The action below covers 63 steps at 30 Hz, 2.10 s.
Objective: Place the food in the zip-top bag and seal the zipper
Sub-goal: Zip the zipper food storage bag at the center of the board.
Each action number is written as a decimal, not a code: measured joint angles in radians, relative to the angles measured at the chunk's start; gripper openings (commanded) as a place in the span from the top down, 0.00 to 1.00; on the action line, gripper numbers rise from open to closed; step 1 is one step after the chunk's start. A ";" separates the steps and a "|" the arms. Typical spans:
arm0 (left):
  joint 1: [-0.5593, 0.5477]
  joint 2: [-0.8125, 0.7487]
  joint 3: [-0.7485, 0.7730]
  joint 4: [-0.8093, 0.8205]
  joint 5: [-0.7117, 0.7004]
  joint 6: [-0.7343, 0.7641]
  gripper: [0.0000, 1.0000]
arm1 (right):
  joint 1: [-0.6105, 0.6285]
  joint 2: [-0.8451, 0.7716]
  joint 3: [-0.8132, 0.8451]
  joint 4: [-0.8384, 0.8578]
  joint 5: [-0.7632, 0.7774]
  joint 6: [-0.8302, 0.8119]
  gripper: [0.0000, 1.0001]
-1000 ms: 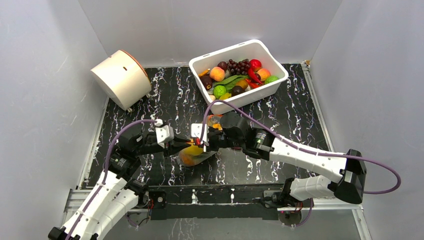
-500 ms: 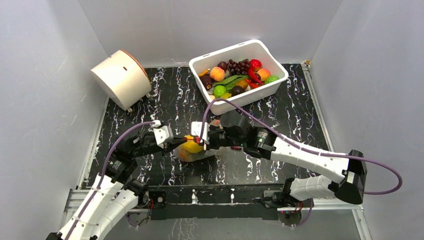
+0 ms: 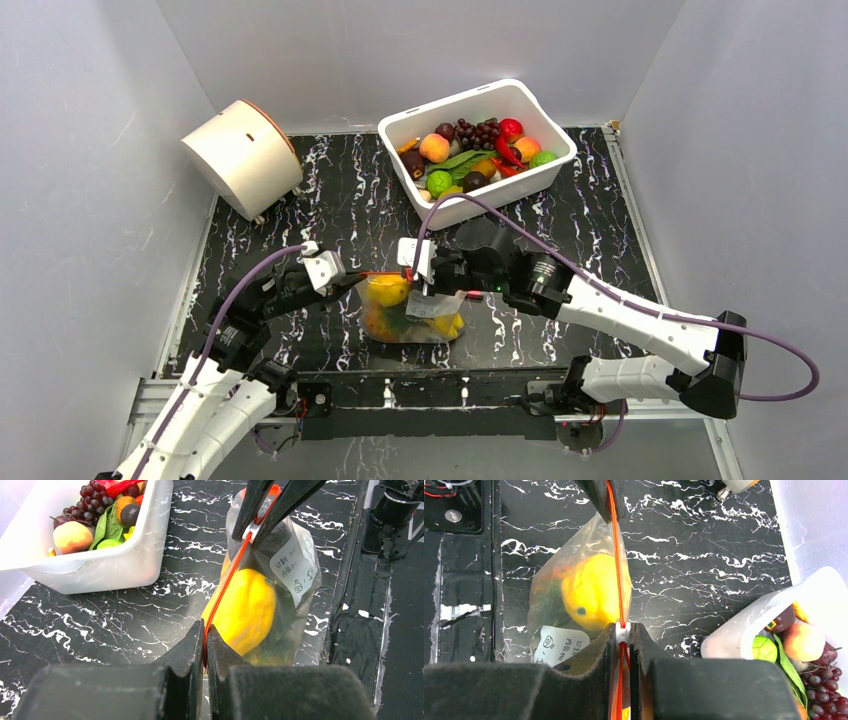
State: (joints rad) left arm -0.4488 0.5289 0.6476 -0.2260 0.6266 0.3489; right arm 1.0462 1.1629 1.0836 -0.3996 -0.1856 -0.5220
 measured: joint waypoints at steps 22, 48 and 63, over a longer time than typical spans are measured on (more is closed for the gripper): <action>-0.005 -0.014 -0.006 -0.006 -0.088 0.003 1.00 | -0.027 -0.061 0.000 -0.078 0.061 0.019 1.00; -0.006 -0.029 -0.006 -0.010 -0.237 0.008 1.00 | -0.048 -0.164 0.000 -0.256 0.212 0.027 1.00; 0.003 0.135 0.037 0.072 0.155 -0.038 0.37 | -0.064 -0.120 0.000 -0.182 0.020 0.028 1.00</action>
State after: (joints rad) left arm -0.4461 0.6643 0.6849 -0.1535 0.7815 0.3107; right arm 0.9817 1.0431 1.0840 -0.5819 -0.1658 -0.4942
